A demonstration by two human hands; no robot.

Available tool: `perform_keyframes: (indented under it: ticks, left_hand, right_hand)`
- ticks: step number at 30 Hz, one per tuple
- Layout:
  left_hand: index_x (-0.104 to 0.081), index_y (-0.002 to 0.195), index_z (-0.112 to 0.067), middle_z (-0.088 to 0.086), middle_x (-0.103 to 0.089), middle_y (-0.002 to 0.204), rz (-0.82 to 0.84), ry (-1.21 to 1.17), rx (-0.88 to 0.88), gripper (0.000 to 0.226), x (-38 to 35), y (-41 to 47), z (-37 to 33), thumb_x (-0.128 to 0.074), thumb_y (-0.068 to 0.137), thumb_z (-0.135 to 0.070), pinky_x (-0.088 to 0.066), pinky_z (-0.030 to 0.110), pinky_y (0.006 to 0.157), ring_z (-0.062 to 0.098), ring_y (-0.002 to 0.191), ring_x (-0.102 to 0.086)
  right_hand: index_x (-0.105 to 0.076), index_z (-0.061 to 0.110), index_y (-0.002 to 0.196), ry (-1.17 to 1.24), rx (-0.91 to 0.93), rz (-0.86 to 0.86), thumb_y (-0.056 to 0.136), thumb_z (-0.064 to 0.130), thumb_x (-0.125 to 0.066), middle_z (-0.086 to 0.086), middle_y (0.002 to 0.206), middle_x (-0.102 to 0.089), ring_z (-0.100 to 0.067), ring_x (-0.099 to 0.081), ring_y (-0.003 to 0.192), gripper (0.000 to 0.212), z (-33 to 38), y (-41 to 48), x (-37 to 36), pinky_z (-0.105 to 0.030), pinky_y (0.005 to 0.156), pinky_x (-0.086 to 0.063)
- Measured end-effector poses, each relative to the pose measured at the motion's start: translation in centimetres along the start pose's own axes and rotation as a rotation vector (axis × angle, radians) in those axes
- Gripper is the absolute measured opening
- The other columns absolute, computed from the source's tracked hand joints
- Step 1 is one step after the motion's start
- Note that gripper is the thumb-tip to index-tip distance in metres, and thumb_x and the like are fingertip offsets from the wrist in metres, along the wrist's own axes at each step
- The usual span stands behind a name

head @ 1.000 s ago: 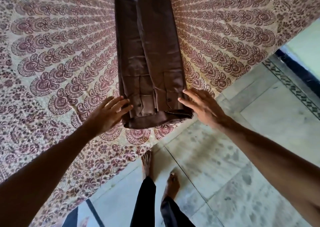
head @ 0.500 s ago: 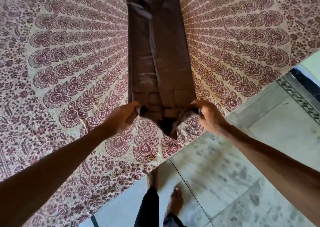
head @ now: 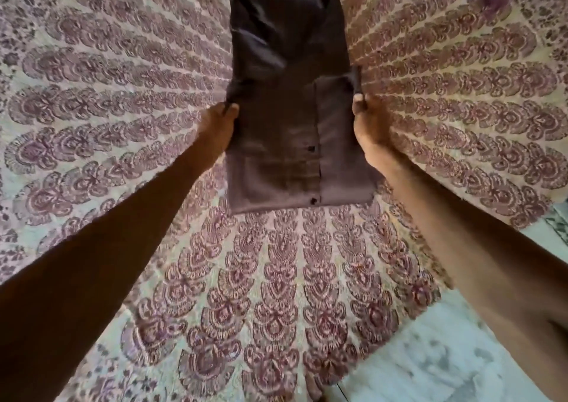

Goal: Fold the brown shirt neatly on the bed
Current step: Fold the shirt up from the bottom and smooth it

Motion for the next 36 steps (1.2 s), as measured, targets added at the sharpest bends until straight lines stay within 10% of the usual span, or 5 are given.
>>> perform_keyframes:
  ticks: [5, 13, 19, 30, 36]
  left_hand:
    - [-0.065, 0.077, -0.013, 0.012, -0.066, 0.092, 0.008, 0.022, 0.162, 0.040, -0.2, 2.8, 0.7, -0.052, 0.090, -0.049, -0.050, 0.045, 0.087, 0.032, 0.095, -0.063]
    - [-0.053, 0.062, -0.016, 0.000, -0.043, 0.058, -0.181, -0.043, 0.047, 0.041, -0.8, 5.5, -1.1, -0.051, 0.096, -0.039, -0.031, 0.025, 0.045, 0.012, 0.052, -0.039]
    - [-0.067, 0.096, -0.003, 0.030, -0.064, 0.093, -0.182, 0.223, -0.005, 0.043, -0.9, 8.3, -1.1, -0.046, 0.097, -0.041, -0.047, 0.043, 0.072, 0.044, 0.090, -0.060]
    - [-0.062, 0.078, -0.011, 0.001, -0.053, 0.063, -0.190, 0.313, -0.295, 0.023, 0.3, 9.6, -2.3, -0.056, 0.094, -0.026, -0.035, 0.025, 0.053, 0.007, 0.054, -0.042]
    - [-0.067, 0.093, -0.014, -0.001, -0.064, 0.080, -0.170, 0.247, -0.228, 0.010, 0.6, 10.9, -1.7, -0.062, 0.090, -0.022, -0.041, 0.021, 0.061, 0.006, 0.066, -0.055]
  right_hand:
    - [-0.060, -0.003, 0.111, -0.122, -0.101, 0.110, 0.103, 0.046, -0.032, -0.024, 0.115, -0.063, -0.039, -0.059, 0.102, 0.057, -1.0, 3.2, -1.7, -0.034, 0.066, -0.034]
    - [-0.053, -0.003, 0.072, -0.022, -0.037, -0.041, 0.101, 0.027, -0.047, -0.005, 0.057, -0.045, -0.015, -0.037, 0.054, 0.042, -0.7, 6.8, -1.9, -0.028, 0.050, -0.022]
    - [-0.070, 0.004, 0.088, -0.179, 0.013, -0.081, 0.096, 0.026, -0.056, -0.015, 0.079, -0.066, -0.020, -0.052, 0.069, 0.027, -2.0, 8.7, -2.8, -0.024, 0.058, -0.021]
    - [-0.052, 0.017, 0.062, -0.343, -0.037, -0.073, 0.094, 0.041, -0.054, -0.013, 0.076, -0.067, -0.025, -0.051, 0.064, 0.040, -1.2, 11.5, -2.8, -0.029, 0.057, -0.024]
    - [-0.068, 0.020, 0.100, -0.052, 0.095, -0.066, 0.083, 0.028, -0.072, 0.006, 0.085, -0.072, -0.014, -0.069, 0.075, 0.019, -1.6, 12.2, -2.3, -0.027, 0.064, -0.053]
Point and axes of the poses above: each hand's wrist, its own y-axis towards the middle knuckle, its own x-axis out of the back of the hand, z = x × y, the point moved 4 cm from there along y, towards the middle knuckle
